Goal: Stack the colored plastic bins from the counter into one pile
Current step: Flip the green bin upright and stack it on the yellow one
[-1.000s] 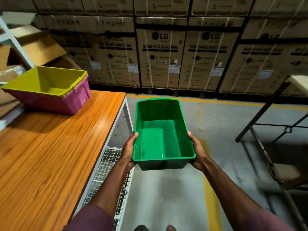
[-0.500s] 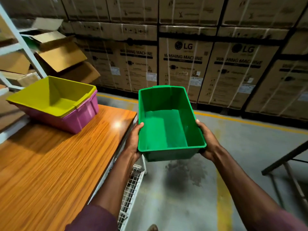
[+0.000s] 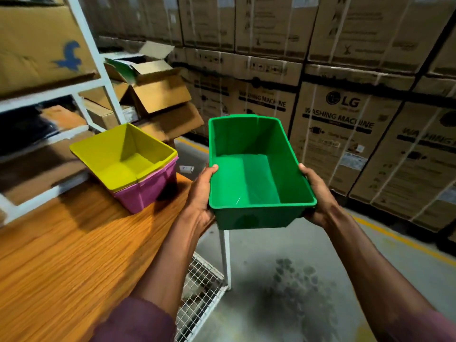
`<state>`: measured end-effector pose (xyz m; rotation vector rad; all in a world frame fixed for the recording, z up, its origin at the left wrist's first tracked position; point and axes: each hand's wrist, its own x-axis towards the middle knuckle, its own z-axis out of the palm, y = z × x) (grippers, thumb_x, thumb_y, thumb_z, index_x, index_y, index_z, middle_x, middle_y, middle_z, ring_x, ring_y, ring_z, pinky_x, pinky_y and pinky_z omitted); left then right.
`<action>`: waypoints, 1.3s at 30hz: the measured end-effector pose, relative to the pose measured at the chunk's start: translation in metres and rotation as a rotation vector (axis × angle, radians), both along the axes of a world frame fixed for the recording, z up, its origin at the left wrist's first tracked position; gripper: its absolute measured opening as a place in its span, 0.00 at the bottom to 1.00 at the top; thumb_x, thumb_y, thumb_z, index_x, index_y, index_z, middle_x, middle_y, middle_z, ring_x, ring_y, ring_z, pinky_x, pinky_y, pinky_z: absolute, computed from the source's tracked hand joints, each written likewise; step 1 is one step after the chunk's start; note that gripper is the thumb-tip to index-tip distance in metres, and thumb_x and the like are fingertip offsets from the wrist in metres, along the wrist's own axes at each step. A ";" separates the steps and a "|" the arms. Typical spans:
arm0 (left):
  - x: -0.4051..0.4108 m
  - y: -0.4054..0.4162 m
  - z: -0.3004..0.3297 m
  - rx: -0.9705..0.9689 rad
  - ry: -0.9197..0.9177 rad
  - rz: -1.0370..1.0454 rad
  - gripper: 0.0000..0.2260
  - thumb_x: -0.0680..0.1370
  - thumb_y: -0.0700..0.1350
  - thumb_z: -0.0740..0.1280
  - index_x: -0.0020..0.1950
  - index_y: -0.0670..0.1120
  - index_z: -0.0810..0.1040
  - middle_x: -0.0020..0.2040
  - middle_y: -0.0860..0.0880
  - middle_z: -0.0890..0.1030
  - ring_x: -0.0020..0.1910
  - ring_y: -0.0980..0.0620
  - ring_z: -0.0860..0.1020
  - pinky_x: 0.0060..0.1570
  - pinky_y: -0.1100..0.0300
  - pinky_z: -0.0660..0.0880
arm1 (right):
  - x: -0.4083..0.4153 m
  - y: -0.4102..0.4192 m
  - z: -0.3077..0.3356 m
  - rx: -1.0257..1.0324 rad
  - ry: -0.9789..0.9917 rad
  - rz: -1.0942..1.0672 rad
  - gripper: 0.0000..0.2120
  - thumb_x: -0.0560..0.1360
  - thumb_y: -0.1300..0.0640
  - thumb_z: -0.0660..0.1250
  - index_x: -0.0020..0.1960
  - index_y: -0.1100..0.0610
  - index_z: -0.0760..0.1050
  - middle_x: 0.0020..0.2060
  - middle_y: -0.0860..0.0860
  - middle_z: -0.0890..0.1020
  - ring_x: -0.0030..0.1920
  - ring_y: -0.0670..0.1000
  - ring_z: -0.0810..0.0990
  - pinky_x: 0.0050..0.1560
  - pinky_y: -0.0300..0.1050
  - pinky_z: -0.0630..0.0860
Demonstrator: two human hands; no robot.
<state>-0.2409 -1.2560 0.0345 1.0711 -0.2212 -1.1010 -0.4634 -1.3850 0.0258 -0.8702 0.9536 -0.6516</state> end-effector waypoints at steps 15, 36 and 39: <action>0.053 -0.005 0.075 -0.076 -0.050 0.364 0.11 0.81 0.48 0.63 0.52 0.44 0.82 0.39 0.44 0.86 0.34 0.47 0.85 0.36 0.54 0.83 | 0.128 -0.087 0.076 -0.082 -0.007 0.446 0.23 0.79 0.36 0.61 0.38 0.51 0.81 0.34 0.49 0.83 0.35 0.52 0.80 0.45 0.46 0.70; 0.205 0.044 0.131 0.049 -0.178 0.698 0.13 0.82 0.51 0.60 0.48 0.46 0.81 0.35 0.46 0.86 0.32 0.47 0.84 0.34 0.57 0.82 | 0.370 -0.078 0.115 -0.197 0.024 0.855 0.23 0.74 0.33 0.61 0.39 0.50 0.82 0.39 0.53 0.86 0.49 0.60 0.79 0.58 0.60 0.69; 0.216 0.043 0.126 0.064 -0.162 0.740 0.13 0.82 0.50 0.61 0.46 0.46 0.80 0.34 0.46 0.86 0.31 0.48 0.84 0.32 0.59 0.81 | 0.389 -0.079 0.109 -0.194 -0.022 0.872 0.20 0.78 0.36 0.60 0.45 0.50 0.81 0.40 0.52 0.86 0.45 0.57 0.81 0.54 0.53 0.73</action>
